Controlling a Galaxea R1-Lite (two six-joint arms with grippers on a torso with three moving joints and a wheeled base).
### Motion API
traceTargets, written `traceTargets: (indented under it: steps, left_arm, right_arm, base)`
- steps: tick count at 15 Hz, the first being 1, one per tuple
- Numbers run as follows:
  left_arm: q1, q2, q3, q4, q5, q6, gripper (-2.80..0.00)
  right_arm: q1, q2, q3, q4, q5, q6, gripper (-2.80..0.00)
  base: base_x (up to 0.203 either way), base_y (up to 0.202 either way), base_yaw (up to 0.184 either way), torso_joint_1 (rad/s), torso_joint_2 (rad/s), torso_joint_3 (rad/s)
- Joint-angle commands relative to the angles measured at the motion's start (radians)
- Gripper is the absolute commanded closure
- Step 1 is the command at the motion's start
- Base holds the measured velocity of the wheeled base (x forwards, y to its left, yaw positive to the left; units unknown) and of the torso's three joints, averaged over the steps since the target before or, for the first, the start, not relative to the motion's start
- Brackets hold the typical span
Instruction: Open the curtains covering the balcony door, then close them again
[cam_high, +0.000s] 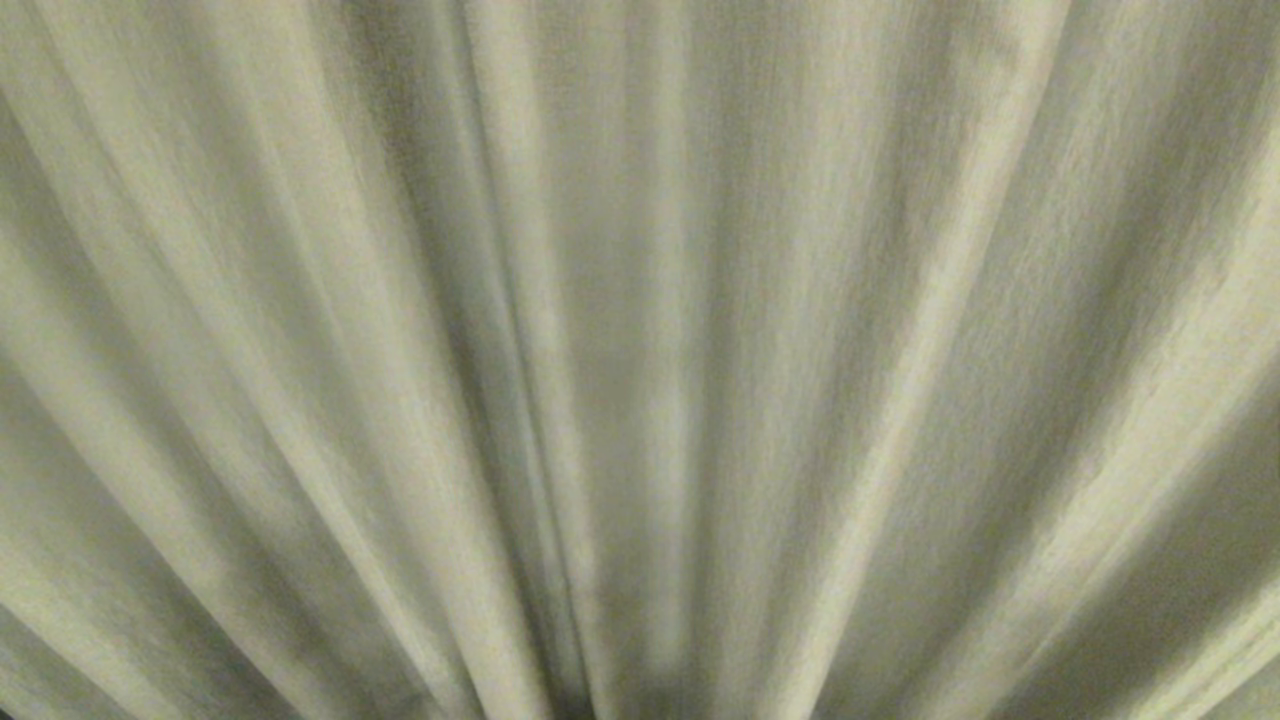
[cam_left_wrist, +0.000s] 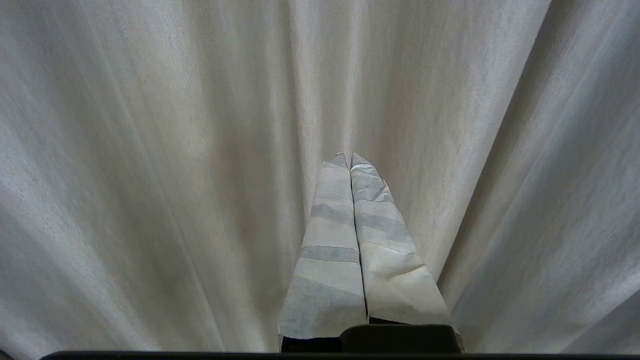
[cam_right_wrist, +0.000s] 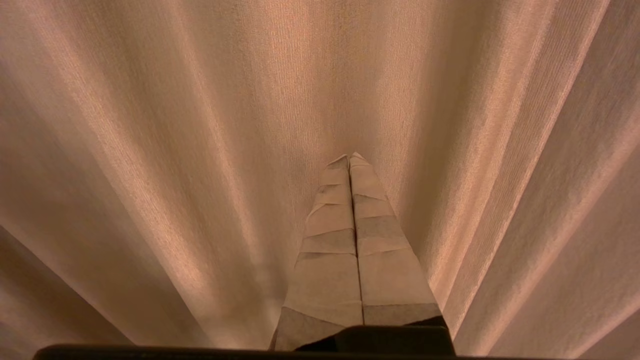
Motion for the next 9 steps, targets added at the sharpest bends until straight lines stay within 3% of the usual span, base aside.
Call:
traceTargets:
  steps: [1,9]
  left_arm:
    - [0.0,-0.003,0.0,-0.001,0.0,-0.001,0.0]
    - [0.0,-0.003,0.0,0.0,0.002,-0.001,0.0]
  right_arm:
    - [0.0,0.0,0.0,-0.001,0.0,0.002,0.0]
    - [0.0,0.0,0.0,0.001,0.0,-0.002,0.0]
  base:
    - [0.0,0.0,0.0,0.0,0.0,0.0]
    - [0.0,0.0,0.0,0.0,0.0,0.0]
